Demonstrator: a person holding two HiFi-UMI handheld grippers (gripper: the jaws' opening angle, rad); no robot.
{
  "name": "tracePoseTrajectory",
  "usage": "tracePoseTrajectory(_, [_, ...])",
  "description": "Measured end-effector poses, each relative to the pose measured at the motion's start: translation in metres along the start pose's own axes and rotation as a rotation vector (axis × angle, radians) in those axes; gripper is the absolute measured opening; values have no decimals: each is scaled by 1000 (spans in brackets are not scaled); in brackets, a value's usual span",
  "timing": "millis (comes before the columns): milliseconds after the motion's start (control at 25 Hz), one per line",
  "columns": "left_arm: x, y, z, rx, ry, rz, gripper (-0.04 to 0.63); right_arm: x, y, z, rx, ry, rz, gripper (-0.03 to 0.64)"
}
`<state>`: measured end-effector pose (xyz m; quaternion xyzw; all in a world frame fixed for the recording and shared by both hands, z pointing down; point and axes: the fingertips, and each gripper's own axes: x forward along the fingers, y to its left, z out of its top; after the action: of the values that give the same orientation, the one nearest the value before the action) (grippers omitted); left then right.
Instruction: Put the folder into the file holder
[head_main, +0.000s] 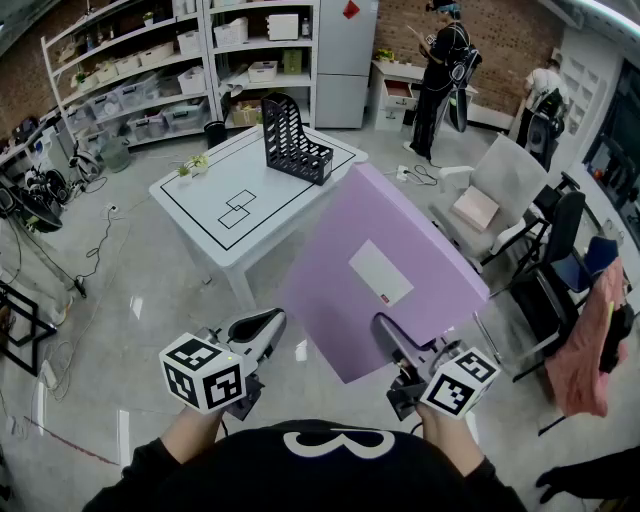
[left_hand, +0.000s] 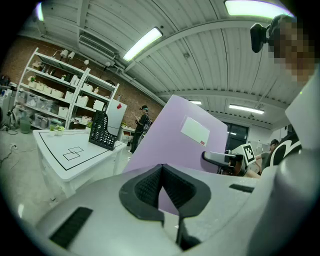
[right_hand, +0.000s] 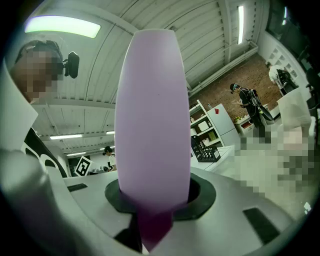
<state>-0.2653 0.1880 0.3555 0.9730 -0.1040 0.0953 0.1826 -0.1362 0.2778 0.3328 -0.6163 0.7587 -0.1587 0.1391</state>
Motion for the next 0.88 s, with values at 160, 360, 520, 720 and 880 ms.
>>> tracePoseTrajectory(160, [9,-18,-12,9,5,2,5,-20,-7,-2,-2,1,4,129])
tracePoseTrajectory(360, [14,-37,-27,20,9,2,5,-43,-13,-7,-13,-4,-10,129])
tracePoseTrajectory(520, [17,-49,-38,20,31,-5,5,-56,-19,-11,3,-13,-15,129])
tracePoseTrajectory(720, [24,-50,-44,23,45,-13,5,-62,-26,-14,15,-28,-18,129])
tracePoseTrajectory(880, [37,-43,-44,18,57,-27,5,-58,-37,-16,15,-21,-35,129])
